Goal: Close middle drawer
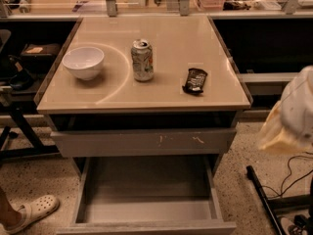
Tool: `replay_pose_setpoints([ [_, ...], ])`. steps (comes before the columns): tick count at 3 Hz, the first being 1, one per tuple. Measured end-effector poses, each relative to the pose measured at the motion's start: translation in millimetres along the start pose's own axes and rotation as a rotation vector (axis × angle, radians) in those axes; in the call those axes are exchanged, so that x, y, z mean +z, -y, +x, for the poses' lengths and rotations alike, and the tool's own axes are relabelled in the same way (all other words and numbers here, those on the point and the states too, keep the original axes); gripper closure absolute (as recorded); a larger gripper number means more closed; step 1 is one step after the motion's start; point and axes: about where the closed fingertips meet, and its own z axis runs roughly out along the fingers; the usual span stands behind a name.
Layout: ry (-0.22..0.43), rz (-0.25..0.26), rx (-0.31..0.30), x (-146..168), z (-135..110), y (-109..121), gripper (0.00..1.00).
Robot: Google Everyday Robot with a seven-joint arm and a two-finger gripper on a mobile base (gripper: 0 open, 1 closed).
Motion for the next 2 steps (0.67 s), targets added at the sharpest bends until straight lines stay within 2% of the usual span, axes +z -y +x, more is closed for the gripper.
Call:
replay_pose_setpoints([
  [1,-0.040,-0.119,0.031,62.9,11.6,-47.6,1.00],
  [2,-0.082,-0.190,0.034,88.4,27.6,-73.6,1.00],
])
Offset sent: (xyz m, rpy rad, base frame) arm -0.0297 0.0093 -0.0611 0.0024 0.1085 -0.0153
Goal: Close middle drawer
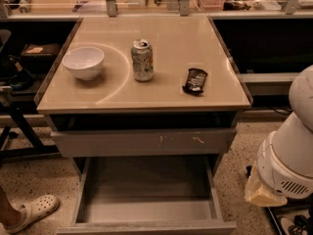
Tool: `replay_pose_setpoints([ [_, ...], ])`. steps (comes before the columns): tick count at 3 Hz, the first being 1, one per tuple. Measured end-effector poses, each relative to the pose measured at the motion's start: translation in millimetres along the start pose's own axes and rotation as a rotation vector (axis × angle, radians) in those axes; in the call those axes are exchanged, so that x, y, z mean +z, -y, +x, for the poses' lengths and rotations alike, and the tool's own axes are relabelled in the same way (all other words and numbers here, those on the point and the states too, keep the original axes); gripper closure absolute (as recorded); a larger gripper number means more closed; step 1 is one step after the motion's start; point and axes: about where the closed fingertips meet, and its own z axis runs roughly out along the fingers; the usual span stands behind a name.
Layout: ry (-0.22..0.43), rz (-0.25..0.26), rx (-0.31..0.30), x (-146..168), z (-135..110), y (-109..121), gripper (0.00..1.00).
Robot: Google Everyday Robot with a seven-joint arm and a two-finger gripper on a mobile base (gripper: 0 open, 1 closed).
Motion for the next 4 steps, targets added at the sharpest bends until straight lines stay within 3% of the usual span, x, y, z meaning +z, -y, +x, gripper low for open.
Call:
replay_pose_setpoints([
  [1,0.000,0.000,0.000,-0.1,0.1,0.0,1.00],
  [2,-0.004,-0.061,0.041,39.5,2.2,-17.9,1.00],
  [3,0.003,-0.173,0.105,126.8,-4.0,-48.0,1.00],
  [4,0.022,-0.253,0.153,192.0,-8.4,-69.9,1.00],
])
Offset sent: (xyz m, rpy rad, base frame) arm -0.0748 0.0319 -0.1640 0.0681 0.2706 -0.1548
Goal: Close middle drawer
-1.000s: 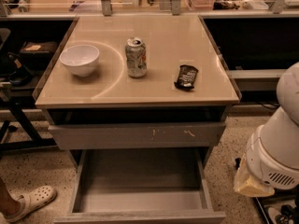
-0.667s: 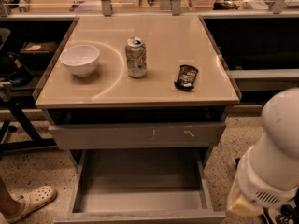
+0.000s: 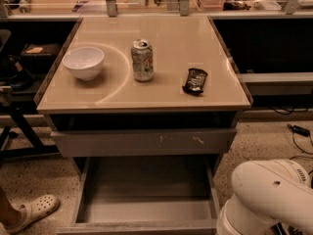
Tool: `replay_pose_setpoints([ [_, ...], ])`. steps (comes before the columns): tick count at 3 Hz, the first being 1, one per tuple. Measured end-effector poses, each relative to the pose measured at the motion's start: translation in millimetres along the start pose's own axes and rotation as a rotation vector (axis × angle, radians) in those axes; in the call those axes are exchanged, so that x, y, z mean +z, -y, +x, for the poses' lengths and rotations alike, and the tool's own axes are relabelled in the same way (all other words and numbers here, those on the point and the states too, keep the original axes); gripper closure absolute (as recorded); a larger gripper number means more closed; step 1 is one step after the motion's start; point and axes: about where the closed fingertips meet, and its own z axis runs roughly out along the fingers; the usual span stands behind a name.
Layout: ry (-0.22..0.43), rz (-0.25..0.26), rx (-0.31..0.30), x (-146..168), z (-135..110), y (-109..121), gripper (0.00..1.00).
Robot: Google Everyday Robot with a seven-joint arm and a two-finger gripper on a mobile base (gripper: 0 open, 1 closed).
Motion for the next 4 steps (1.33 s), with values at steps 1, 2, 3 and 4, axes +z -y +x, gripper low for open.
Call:
replay_pose_setpoints([
  [1,-0.003,-0.005,0.002,5.8,0.2,-0.8,1.00],
  [2,-0.048,-0.041,-0.022,59.1,-8.8,1.4,1.00],
  [3,-0.007,-0.068,0.038,114.6,-27.1,22.3,1.00],
  [4,0.033,-0.089,0.082,149.1,-39.4,34.5,1.00],
])
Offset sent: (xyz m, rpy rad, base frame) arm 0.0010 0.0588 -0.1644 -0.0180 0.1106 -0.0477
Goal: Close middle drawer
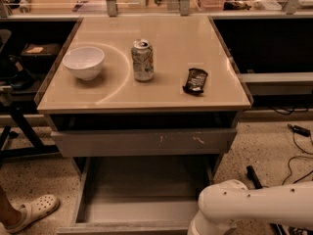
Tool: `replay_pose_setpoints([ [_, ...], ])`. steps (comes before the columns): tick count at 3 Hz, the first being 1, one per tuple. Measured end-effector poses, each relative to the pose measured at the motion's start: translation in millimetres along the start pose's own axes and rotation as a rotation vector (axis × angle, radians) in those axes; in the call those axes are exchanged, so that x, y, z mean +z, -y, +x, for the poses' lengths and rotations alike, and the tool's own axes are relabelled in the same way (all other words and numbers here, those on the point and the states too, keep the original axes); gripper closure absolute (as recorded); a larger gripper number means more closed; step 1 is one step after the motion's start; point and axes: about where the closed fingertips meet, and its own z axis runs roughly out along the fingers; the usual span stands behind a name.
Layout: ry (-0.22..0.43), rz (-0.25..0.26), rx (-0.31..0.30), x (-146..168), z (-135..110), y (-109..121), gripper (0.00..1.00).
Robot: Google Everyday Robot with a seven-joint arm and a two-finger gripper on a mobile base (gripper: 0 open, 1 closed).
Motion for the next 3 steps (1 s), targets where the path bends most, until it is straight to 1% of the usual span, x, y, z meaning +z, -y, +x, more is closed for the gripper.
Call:
replay_pose_setpoints([
  [1,0.023,0.004,0.016,13.5,-11.4,13.7,1.00],
  [2,0.027,0.013,0.016,18.7,-22.5,28.1,1.00],
  [3,0.030,0.008,0.010,24.9,-33.1,41.1,1.00],
])
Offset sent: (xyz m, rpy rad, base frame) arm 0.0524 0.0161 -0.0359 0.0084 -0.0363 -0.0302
